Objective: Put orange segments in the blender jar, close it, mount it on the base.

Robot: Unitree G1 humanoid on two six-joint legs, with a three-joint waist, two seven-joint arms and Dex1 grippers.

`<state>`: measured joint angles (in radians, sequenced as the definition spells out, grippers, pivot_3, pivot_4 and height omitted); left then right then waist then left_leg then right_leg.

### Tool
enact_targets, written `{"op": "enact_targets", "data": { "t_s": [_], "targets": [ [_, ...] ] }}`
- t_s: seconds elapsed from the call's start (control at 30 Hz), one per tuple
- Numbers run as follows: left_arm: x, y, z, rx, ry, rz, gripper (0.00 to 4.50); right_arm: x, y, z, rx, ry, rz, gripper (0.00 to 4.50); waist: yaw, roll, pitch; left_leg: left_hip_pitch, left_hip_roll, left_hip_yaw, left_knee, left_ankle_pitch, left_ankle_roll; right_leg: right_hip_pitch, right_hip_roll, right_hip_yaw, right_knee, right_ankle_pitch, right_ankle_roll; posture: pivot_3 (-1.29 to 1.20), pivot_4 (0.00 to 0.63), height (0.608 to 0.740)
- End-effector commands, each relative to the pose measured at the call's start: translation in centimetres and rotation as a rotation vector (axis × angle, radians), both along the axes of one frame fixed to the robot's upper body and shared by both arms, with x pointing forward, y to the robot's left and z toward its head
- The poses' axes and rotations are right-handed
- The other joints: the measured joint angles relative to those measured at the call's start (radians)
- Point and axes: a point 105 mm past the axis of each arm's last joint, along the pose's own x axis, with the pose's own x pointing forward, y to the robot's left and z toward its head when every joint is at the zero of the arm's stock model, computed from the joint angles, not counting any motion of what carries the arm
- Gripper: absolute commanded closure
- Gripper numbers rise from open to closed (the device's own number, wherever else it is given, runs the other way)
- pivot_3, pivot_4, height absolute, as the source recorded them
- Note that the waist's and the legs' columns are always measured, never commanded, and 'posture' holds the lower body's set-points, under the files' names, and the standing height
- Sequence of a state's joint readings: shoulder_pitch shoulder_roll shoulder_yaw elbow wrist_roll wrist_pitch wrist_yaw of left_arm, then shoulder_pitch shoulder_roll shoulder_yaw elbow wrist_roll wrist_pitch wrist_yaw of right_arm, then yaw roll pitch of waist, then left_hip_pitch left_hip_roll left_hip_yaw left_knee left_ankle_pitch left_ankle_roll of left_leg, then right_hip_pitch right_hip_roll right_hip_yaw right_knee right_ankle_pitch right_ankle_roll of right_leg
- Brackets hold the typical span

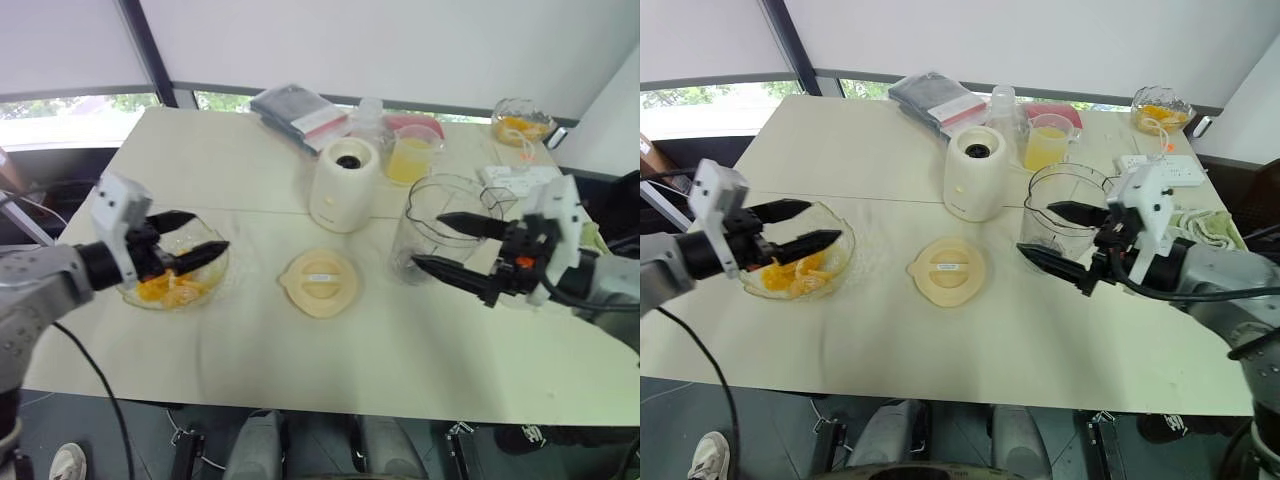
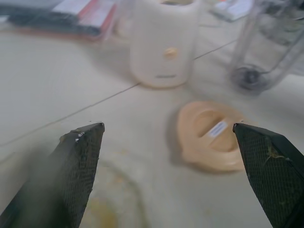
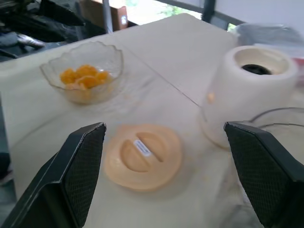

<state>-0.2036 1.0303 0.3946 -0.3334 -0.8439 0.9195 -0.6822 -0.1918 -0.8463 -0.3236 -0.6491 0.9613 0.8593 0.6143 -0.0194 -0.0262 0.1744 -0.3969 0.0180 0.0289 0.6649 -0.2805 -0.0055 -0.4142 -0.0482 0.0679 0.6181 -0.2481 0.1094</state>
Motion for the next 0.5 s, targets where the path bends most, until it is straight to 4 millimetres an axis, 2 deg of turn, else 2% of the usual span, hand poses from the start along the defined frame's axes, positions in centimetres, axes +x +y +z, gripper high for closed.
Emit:
{"op": "enact_targets", "data": {
  "t_s": [0.03, 0.17, 0.27, 0.4, 0.5],
  "targets": [
    [0.0, 3.0, 1.8, 0.048, 0.038, 0.088, 0.0, -0.2, 1.7, 0.8, 0.028, -0.074, 0.041, 0.32, 0.0, 0.001, 0.001, 0.0, 0.0, 0.0, 0.0, 0.0, 0.0, -0.001, 0.0, 0.0, 0.001, 0.0, 0.0, 0.0, 0.15, 0.74],
    [0.1, 5.3, 0.0, -0.026, 0.282, 0.193, 0.0, 0.0, 3.0, -0.1, 0.059, -0.072, 0.052, 0.32, 0.005, 0.0, 0.001, -0.002, 0.0, 0.0, 0.0, 0.0, 0.0, -0.003, -0.001, 0.0, 0.001, 0.0, 0.0, 0.0, 0.15, 0.74],
    [0.3, 5.2, -0.8, -0.045, 0.381, 0.207, 0.0, 0.0, 3.4, -0.3, 0.074, -0.077, 0.046, 0.32, 0.007, 0.0, 0.0, -0.007, -0.001, 0.0, 0.0, 0.0, 0.0, -0.007, -0.001, 0.0, 0.002, 0.0, 0.001, 0.0, 0.15, 0.74],
    [1.9, 5.5, -2.1, -0.069, 0.487, 0.307, 0.0, -0.3, 4.1, -0.6, 0.097, -0.073, 0.048, 0.32, 0.008, -0.003, 0.001, -0.012, -0.002, 0.0, 0.002, 0.0, 0.0, -0.014, -0.002, 0.0, 0.009, 0.001, 0.003, 0.0, 0.15, 0.74],
    [2.7, 4.7, -3.2, -0.076, 0.559, 0.33, 0.0, -0.6, 4.6, -0.9, 0.108, -0.069, 0.045, 0.32, 0.006, -0.003, 0.001, -0.011, -0.003, -0.001, 0.002, 0.0, 0.0, -0.015, 0.001, -0.001, 0.012, 0.002, 0.004, 0.0, 0.15, 0.74]
  ]
}}
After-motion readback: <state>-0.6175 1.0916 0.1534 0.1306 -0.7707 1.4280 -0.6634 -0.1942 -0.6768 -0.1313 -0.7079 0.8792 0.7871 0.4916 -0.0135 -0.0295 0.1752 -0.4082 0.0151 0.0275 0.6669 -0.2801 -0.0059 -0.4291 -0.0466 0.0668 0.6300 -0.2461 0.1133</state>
